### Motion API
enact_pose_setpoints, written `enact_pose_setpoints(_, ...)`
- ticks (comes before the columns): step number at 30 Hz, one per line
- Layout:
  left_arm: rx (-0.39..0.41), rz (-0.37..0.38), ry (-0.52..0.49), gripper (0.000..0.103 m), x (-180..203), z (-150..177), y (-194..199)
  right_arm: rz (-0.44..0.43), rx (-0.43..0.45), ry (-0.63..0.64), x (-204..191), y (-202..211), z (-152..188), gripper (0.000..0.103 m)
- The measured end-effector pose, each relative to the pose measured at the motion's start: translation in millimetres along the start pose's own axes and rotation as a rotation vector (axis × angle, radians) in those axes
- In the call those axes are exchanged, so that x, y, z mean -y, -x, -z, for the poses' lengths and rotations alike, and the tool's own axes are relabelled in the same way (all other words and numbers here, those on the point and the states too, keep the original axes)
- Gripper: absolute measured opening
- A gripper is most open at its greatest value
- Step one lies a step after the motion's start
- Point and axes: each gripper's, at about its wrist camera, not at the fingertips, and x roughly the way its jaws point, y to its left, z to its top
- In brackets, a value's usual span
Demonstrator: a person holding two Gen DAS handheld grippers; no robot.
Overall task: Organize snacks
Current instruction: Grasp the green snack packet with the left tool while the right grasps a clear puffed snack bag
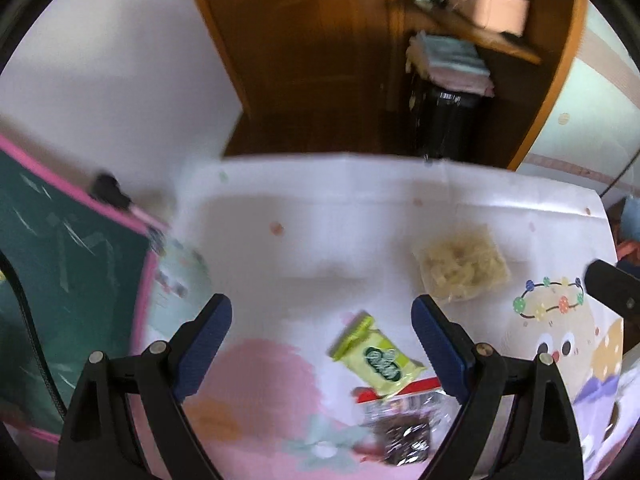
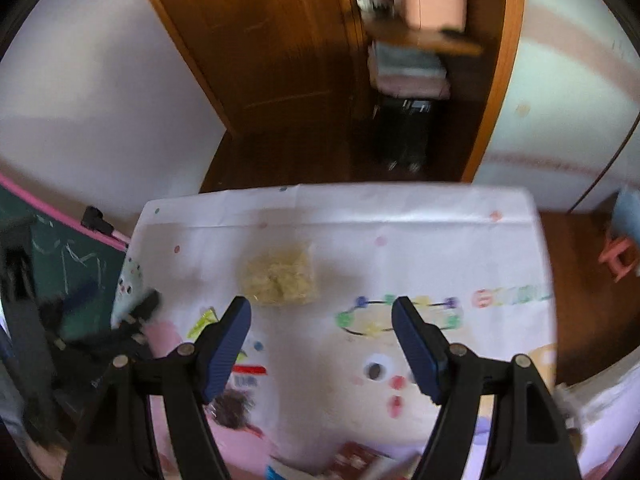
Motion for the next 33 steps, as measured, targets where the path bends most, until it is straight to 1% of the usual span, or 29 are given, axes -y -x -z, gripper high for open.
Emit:
enact_pose_setpoints(4,-0.133,0.077,0.125,0.091,3,11,-49,-0.058,-0.039,-0.077,0,-42,-8,0.074)
enact_pose_setpoints(6,-0.178,0.099,0.152,0.09,6,16,-63,-0.077,-0.054,-0.117,2,-60,-8,0.074)
enact_pose_setpoints(9,-0.211,0.1,0.163,0.089,8,23,-76,-0.065,-0.067,-0.124,-1,-81,-11,0.074)
enact_pose_setpoints(11,-0.256,0.075,0.149,0.087,9,29,-84,-0.049,-0.075,-0.105,-6,-90,-13,0.074)
enact_pose_setpoints(12,-0.273,0.075,0.14,0.088,9,32,-87,-0.047,-0.076,-0.096,-10,-94,-13,0.074)
enact_pose_setpoints(15,-0.275,0.089,0.128,0.087,1,36,-87,-0.051,-0.081,-0.066,-20,-105,-15,0.075)
enact_pose_setpoints(18,-0.282,0.091,0.133,0.087,-10,38,-88,-0.034,-0.099,0.003,-37,-113,-14,0.079)
enact_pose_setpoints(21,-0.279,0.096,0.134,0.087,-17,41,-86,0.033,-0.111,0.103,-56,-121,-11,0.085)
enact_pose_setpoints(23,-0.279,0.095,0.128,0.087,-17,42,-84,0.058,-0.118,0.156,-66,-125,-8,0.089)
enact_pose_setpoints(27,-0.262,0.097,0.11,0.087,-12,43,-84,0.114,-0.133,0.227,-74,-130,-3,0.091)
enact_pose_setpoints(28,-0.259,0.099,0.111,0.086,-7,49,-84,0.129,-0.151,0.232,-73,-134,-1,0.091)
enact_pose_setpoints(30,-0.247,0.099,0.107,0.08,-6,48,-82,0.169,-0.154,0.267,-75,-135,4,0.087)
enact_pose_setpoints(31,-0.235,0.1,0.101,0.068,-5,49,-79,0.176,-0.149,0.279,-76,-134,5,0.082)
enact_pose_setpoints(32,-0.218,0.104,0.091,0.045,-3,49,-75,0.176,-0.147,0.267,-75,-130,5,0.071)
enact_pose_setpoints(33,-0.208,0.106,0.079,0.037,-1,48,-71,0.174,-0.157,0.247,-71,-127,6,0.07)
